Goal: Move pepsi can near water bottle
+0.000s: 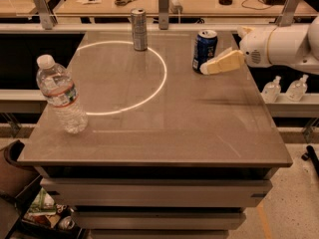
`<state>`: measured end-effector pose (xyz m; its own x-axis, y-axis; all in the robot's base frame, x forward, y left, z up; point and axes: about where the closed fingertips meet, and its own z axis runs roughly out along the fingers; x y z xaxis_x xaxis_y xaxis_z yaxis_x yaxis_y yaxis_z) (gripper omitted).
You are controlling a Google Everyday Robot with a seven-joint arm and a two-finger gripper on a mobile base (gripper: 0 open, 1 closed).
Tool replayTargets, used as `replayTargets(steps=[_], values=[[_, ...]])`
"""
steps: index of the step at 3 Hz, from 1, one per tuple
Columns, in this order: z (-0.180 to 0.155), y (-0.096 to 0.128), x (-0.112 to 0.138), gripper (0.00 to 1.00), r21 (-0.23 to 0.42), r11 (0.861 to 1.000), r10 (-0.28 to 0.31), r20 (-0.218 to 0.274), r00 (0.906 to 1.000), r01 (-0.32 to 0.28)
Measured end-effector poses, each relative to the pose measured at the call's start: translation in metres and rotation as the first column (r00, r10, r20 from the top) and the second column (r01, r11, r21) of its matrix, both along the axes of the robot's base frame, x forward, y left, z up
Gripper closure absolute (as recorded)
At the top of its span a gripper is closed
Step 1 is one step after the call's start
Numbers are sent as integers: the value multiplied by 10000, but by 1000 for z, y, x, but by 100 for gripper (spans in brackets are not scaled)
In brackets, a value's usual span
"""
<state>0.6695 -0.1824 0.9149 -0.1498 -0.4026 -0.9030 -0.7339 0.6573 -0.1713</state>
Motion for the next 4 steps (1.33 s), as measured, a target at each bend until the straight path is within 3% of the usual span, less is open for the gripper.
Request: replayTargets(steps=[3, 4], values=[[-30, 12, 49, 0, 995, 9949, -168, 177, 9997, 149], [-34, 18, 60, 17, 1715, 9851, -218, 318, 9993, 160]])
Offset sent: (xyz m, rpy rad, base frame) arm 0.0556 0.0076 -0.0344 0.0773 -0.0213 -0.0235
